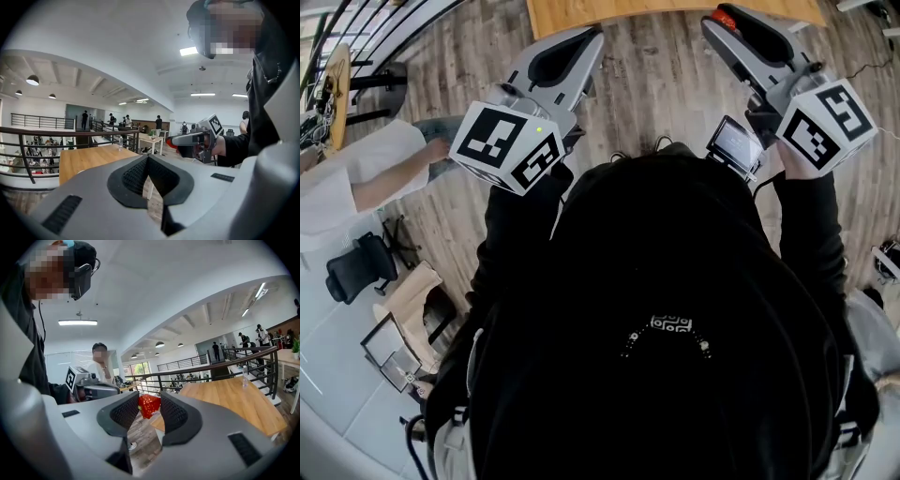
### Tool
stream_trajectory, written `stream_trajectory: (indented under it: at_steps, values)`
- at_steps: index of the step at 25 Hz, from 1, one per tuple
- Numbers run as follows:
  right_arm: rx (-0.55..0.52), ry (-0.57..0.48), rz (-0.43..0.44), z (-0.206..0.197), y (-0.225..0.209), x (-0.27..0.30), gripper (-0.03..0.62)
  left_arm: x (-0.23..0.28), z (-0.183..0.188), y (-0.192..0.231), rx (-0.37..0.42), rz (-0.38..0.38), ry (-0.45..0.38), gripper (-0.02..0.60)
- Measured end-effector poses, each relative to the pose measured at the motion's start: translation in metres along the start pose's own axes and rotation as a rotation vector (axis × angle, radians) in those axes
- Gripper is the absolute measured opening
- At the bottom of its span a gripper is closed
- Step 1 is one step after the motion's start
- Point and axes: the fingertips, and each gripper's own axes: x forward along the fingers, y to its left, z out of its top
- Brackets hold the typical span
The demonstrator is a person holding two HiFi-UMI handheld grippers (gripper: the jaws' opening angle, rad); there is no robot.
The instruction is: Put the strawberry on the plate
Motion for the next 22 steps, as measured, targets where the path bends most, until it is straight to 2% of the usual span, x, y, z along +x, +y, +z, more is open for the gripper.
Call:
stream_trajectory:
  at_steps: [6, 11, 14, 22]
  values:
    - [0.059, -0.002, 0.0, -0.011, -0.033, -0.014, 0.15, 0.026, -0.003, -0.003, -0.004, 0.017, 0.047, -0.005]
    - [0.089, -0.003, -0.008, -0.014, -0.046, -0.015, 0.15, 0.026, -0.004, 0.003, -0.003, 0.034, 0.066, -0.005]
    - [0.083, 0.005, 0.003, -0.017, -0.045, -0.01, 0.15, 0.025, -0.004, 0.007, -0.012, 0.039, 0.057, -0.004]
    - [0.047, 0.004, -0.018, -0.01, -0.05, 0.008, 0.15, 0.047, -0.006, 0.026, -0.012, -0.014, 0.021, -0.005]
